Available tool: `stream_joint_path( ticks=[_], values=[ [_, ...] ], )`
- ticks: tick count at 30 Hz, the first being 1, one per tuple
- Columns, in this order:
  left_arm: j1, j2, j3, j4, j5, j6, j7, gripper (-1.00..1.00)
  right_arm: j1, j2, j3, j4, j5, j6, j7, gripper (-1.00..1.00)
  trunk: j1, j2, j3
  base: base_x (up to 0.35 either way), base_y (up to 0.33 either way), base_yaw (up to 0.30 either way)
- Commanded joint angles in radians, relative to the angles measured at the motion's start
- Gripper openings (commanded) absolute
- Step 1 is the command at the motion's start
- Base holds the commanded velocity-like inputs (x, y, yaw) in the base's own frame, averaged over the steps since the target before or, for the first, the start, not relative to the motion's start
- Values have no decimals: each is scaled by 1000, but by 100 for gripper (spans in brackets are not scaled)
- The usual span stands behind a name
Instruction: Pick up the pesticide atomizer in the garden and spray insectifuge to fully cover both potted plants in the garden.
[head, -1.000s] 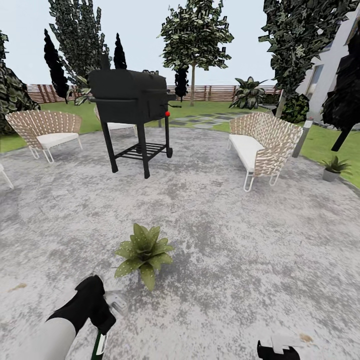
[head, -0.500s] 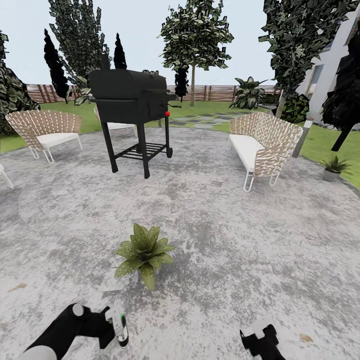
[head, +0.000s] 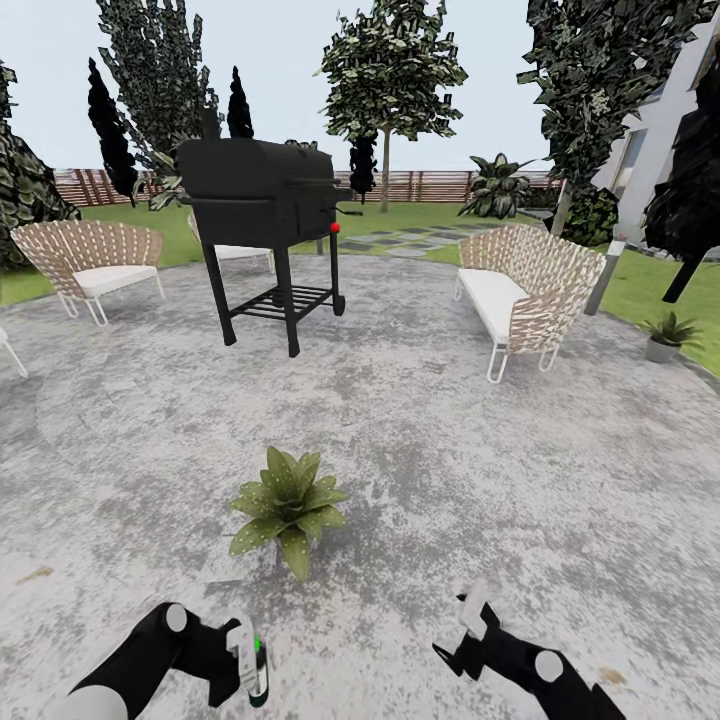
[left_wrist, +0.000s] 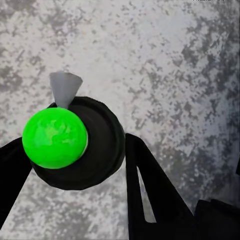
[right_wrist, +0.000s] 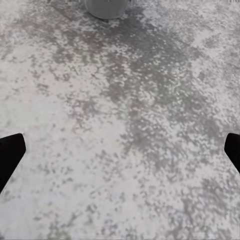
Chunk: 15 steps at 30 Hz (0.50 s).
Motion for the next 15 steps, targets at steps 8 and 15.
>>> stream_joint_path(
  ticks=[8, 15],
  values=[
    [-3, -11, 7, 0, -12, -6, -34, -100, -1, 54, 165, -2, 12, -7, 10, -100, 0, 0, -1, 0, 0, 0],
    [-3, -44, 5, -1, -19, -7, -30, -100, -1, 132, 180, -4, 13, -7, 11, -100, 0, 0, -1, 0, 0, 0]
  ],
)
